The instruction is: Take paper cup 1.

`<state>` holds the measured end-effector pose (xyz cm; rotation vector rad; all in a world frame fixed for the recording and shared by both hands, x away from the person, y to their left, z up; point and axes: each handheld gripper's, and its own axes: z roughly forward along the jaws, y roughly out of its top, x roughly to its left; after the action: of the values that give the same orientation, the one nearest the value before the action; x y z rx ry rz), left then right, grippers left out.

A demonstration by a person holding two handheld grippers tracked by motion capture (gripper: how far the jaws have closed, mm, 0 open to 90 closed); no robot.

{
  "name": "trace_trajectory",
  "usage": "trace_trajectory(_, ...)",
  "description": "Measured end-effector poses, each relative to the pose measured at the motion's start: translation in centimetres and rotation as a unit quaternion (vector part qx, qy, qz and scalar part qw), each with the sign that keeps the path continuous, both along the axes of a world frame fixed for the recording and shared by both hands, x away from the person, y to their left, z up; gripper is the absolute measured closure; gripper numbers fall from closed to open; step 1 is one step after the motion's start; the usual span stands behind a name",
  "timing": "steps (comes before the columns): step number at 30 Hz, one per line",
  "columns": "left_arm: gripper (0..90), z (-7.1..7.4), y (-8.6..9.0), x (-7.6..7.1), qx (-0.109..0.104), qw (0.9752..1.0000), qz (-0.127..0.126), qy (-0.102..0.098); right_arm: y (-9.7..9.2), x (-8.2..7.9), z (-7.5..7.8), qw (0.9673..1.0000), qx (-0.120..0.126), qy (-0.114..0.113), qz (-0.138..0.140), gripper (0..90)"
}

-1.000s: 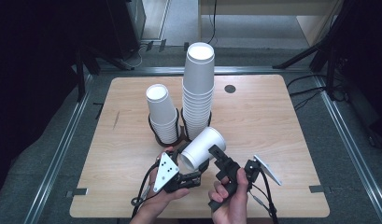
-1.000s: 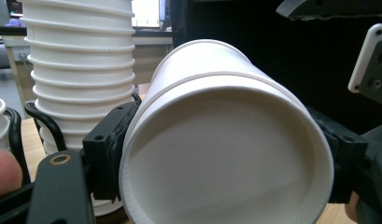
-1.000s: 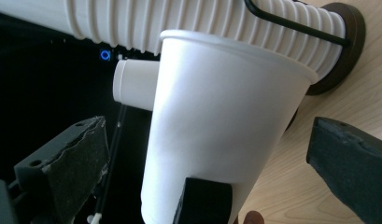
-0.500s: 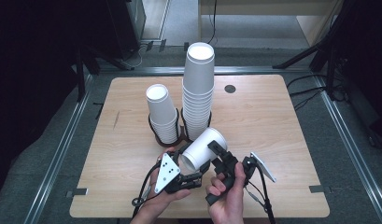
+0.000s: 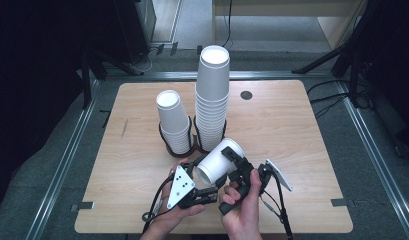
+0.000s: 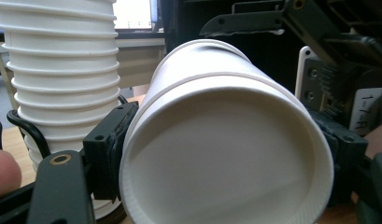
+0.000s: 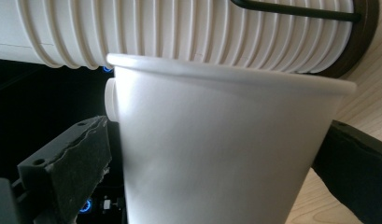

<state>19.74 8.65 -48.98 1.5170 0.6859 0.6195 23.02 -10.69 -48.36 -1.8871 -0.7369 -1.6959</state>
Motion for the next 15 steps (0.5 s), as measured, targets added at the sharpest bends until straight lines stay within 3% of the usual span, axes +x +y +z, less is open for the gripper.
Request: trace_trajectory(15, 20.9, -0.05, 0.17, 0.11, -0.001, 1.0000, -0.007, -0.005, 0.21, 0.28, -0.31, 0.9999, 0.014, 0.001, 0.002, 11.9)
